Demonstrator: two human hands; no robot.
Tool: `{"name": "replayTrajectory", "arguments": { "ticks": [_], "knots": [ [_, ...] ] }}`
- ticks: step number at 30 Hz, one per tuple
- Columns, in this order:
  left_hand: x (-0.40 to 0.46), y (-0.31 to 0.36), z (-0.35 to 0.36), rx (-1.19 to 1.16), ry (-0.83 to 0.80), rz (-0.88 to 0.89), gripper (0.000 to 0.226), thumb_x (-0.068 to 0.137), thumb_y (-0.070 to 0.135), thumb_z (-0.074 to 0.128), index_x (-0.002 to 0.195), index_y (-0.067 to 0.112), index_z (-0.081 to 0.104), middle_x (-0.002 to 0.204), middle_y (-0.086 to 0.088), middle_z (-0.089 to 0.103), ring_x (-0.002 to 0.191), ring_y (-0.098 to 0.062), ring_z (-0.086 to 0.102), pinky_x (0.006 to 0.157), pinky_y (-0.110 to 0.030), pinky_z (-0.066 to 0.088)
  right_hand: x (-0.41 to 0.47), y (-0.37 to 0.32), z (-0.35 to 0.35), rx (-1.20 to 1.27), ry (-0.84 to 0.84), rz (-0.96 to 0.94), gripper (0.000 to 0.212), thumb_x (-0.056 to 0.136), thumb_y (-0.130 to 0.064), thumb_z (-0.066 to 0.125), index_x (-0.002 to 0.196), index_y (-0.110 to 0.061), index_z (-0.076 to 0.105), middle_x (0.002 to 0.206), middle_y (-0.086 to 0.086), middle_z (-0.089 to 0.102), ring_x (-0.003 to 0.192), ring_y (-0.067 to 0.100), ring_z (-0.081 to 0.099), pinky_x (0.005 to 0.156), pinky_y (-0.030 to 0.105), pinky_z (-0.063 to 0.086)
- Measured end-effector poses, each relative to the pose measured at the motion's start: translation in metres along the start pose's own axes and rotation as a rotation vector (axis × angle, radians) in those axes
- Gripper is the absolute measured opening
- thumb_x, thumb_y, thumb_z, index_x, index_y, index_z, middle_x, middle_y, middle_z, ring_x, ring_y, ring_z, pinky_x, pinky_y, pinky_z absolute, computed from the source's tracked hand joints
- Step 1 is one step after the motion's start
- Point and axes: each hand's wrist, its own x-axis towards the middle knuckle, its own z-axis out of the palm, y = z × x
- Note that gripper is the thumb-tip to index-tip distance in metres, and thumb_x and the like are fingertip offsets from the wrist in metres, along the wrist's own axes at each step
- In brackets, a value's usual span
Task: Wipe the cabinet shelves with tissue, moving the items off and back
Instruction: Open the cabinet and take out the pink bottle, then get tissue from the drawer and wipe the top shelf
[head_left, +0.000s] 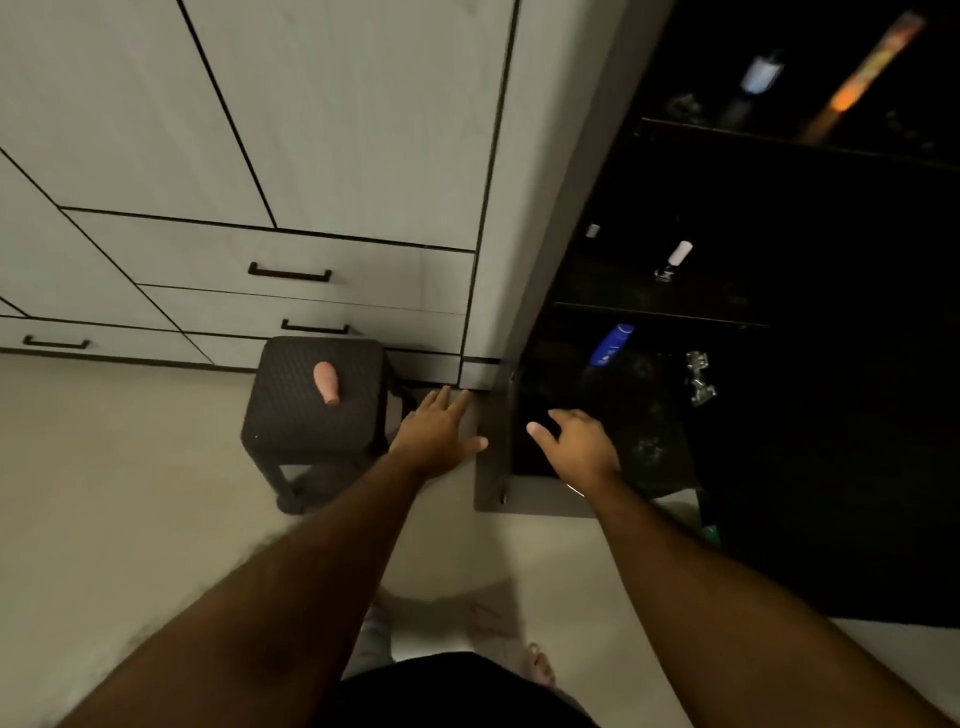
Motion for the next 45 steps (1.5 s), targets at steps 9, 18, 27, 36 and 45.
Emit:
{"name": "replayTrajectory", "arguments": {
  "ticks": [9,18,27,36,45],
  "knots": [
    [-0.061,0.123,0.087,0.082,-0.051,-0.016,0.082,0.094,0.052,0.050,0.156,0.024,0.003,0.163,-0.008,0.000,0.150,-0.026,0.001,0.120,-0.046,0.015,-0.065,0.146,-0.016,-0.009,-0.026,-0.002,0.058,0.096,-0.054,0.046,0.138,-0.015,0.049,0.135,0.011,0.054,0.125,0.030,0.047,0.095,0.037,0.044],
    [-0.055,0.145,0.119,0.116,-0.124,0.010,0.083,0.094,0.055,0.049,0.156,0.025,0.003,0.163,-0.008,0.000,0.150,-0.027,0.004,0.119,-0.045,0.015,-0.086,0.225,0.019,0.004,-0.101,0.262,0.061,0.092,-0.049,0.055,0.142,-0.017,0.045,0.133,0.017,0.053,0.118,0.034,0.054,0.092,0.037,0.048],
    [-0.047,0.146,0.192,0.063,-0.256,-0.004,0.078,0.096,0.052,0.049,0.156,0.023,0.008,0.164,-0.007,0.004,0.150,-0.028,0.008,0.119,-0.046,0.020,-0.091,0.250,0.065,0.067,-0.232,0.241,0.061,0.092,-0.042,0.060,0.143,-0.012,0.043,0.141,0.015,0.048,0.128,0.035,0.045,0.101,0.042,0.043],
    [0.031,0.143,0.257,0.160,-0.277,0.047,0.076,0.097,0.047,0.049,0.155,0.021,0.008,0.163,-0.008,0.002,0.150,-0.028,0.003,0.120,-0.046,0.018,-0.022,0.272,0.133,-0.044,-0.298,0.008,0.059,0.094,-0.038,0.057,0.146,-0.016,0.037,0.147,0.008,0.042,0.132,0.027,0.041,0.099,0.036,0.043],
    [0.113,0.142,0.305,0.138,-0.229,0.118,0.072,0.095,0.017,0.045,0.156,0.018,0.007,0.164,-0.006,0.000,0.150,-0.021,-0.004,0.120,-0.039,0.009,0.059,0.259,0.185,-0.079,-0.170,-0.181,0.064,0.093,-0.016,0.058,0.151,-0.016,0.028,0.157,0.002,0.029,0.139,0.025,0.032,0.107,0.035,0.038]
  ]
}}
